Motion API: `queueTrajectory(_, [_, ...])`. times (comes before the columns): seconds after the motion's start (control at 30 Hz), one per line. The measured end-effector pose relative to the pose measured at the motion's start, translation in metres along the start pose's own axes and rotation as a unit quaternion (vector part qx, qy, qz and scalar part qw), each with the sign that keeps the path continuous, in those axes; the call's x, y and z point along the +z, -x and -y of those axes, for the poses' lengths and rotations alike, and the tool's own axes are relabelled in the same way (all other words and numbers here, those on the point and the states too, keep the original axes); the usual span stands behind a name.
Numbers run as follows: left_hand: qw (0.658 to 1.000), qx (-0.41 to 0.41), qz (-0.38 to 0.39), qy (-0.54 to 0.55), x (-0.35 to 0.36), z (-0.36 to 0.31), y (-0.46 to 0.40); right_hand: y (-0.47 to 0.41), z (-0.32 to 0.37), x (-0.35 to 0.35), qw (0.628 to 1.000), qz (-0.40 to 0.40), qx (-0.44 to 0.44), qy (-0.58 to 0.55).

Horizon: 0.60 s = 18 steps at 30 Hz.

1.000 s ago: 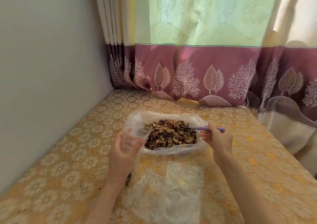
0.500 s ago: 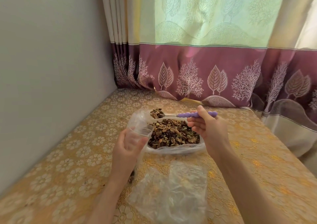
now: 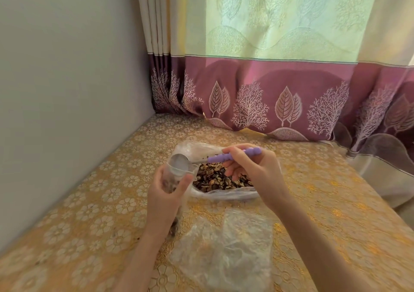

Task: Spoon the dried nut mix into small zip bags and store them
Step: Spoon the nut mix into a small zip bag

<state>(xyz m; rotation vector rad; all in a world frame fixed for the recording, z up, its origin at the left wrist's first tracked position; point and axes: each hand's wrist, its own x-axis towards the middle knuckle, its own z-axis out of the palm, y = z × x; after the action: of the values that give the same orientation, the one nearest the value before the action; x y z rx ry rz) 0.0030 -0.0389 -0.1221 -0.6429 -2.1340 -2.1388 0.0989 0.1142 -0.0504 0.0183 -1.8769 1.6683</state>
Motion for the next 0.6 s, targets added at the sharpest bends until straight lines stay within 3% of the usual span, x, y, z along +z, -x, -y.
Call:
queueTrajectory(0.2, [0.999,0.014,-0.010,-0.035,-0.001,0.009,-0.004,-0.003,0.000,-0.015,0.999,-0.030,-0.011,-0.035])
queueTrajectory(0.37, [0.999,0.006,-0.012,-0.042,-0.003,0.011,-0.005,-0.009,-0.011,-0.041,0.989,-0.147,0.003,-0.028])
queueTrajectory(0.6, [1.000,0.007,-0.011,-0.026,-0.003,0.009,-0.004,-0.009,-0.043,-0.077,0.925,-0.267,0.010,0.269])
